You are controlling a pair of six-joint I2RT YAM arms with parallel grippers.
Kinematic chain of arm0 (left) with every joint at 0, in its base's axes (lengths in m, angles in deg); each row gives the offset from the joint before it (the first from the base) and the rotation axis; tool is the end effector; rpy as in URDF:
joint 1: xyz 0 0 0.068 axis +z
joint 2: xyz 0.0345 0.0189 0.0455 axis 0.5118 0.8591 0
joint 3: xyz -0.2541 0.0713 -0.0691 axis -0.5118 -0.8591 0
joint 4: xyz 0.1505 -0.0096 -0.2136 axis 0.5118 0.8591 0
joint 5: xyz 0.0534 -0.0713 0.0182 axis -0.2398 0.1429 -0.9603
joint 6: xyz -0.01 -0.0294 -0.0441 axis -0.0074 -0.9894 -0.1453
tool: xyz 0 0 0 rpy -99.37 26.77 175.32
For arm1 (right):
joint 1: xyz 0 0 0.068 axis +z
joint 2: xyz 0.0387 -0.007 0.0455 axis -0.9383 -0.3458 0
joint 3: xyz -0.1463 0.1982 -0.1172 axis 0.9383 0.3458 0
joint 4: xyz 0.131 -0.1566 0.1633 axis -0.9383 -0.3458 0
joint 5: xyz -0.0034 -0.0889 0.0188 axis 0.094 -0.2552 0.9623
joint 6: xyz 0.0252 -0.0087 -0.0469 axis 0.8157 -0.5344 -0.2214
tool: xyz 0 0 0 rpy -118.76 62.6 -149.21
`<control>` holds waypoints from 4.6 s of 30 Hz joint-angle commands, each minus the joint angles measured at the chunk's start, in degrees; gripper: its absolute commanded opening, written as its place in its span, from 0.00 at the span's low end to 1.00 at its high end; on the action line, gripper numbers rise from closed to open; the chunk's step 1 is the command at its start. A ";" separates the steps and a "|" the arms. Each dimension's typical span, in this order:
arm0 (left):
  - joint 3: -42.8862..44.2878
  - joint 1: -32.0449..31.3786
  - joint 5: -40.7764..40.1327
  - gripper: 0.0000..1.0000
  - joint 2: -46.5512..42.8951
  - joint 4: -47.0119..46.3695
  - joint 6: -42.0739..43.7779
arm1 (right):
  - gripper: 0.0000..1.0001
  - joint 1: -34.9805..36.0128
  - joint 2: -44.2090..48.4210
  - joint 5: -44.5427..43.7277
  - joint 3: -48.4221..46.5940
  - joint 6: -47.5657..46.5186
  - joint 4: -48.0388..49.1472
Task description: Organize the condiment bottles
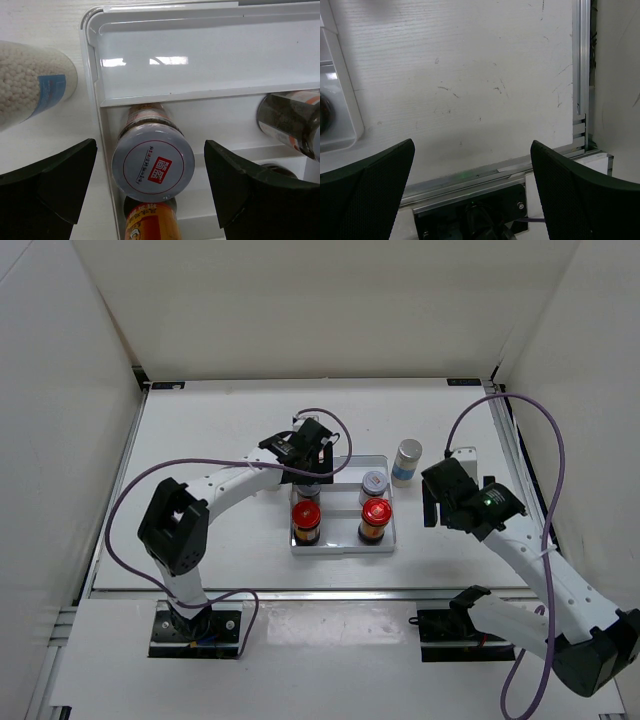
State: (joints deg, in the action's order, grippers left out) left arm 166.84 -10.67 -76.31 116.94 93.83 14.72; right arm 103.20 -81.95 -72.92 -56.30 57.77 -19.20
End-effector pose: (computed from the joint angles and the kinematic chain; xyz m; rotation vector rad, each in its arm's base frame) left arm 0.2899 -0.2417 0.2434 0.0543 2.5459 -0.1038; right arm 0.1495 0.0727 0.3061 0.0151 2.3715 -0.4043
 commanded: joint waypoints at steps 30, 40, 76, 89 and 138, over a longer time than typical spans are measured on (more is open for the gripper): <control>-19.29 15.52 -23.00 1.00 -28.71 -7.38 19.14 | 1.00 -16.73 -46.87 31.89 -42.78 -9.95 6.39; -23.69 15.52 -19.67 1.00 -31.53 -10.90 19.14 | 0.74 -16.73 -53.30 31.89 -44.36 -8.89 6.91; -28.70 14.38 -17.20 1.00 -33.11 -16.35 19.06 | 0.21 -5.66 -52.51 31.54 -47.72 -6.52 8.84; -29.23 14.38 -16.14 1.00 -32.50 -16.88 19.58 | 0.82 -5.66 -55.16 29.88 -44.54 -5.99 10.78; 2.76 13.33 -4.46 1.00 -3.67 1.14 6.58 | 1.00 -8.38 -0.04 14.40 -5.43 -9.33 2.26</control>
State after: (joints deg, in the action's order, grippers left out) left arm 170.47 3.30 -80.71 116.61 94.55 22.92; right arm 95.01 -82.70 -57.10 -62.18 48.24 -17.83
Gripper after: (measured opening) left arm 0.990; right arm 0.998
